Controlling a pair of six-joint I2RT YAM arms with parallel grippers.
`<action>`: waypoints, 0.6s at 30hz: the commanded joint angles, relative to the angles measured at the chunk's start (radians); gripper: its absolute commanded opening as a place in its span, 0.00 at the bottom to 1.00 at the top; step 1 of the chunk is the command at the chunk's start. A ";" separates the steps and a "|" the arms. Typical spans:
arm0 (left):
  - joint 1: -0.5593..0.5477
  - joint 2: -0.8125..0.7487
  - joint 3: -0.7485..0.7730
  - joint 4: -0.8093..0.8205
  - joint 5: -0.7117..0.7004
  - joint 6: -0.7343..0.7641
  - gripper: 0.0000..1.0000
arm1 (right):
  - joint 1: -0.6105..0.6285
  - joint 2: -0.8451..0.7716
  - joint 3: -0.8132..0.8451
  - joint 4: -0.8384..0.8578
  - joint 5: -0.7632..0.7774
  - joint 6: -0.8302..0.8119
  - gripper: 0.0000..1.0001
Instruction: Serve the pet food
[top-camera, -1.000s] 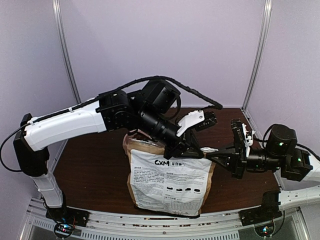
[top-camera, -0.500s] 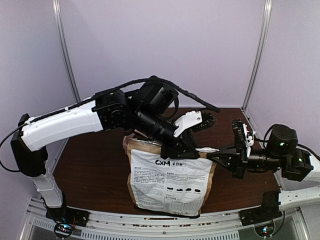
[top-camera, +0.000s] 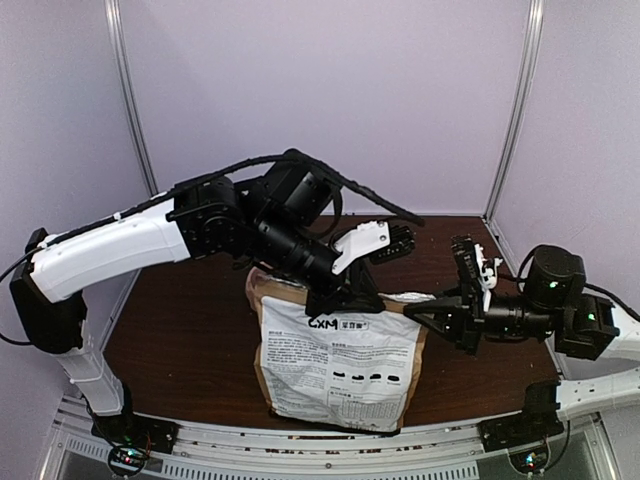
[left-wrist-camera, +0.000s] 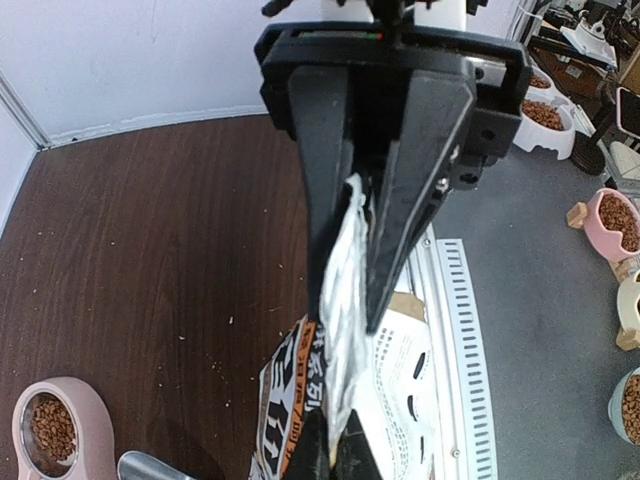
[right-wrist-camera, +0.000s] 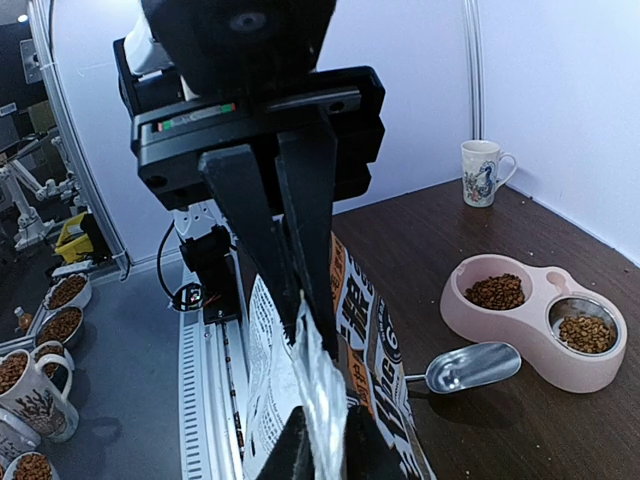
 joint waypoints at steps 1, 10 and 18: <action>0.005 -0.024 -0.009 0.029 0.018 -0.004 0.00 | -0.001 0.054 0.033 0.075 -0.037 0.004 0.15; 0.005 -0.035 -0.017 0.028 0.010 -0.002 0.00 | -0.001 0.089 0.049 0.097 -0.036 -0.002 0.00; 0.044 -0.115 -0.093 -0.019 -0.084 0.019 0.19 | 0.000 0.014 0.028 0.057 0.006 -0.011 0.00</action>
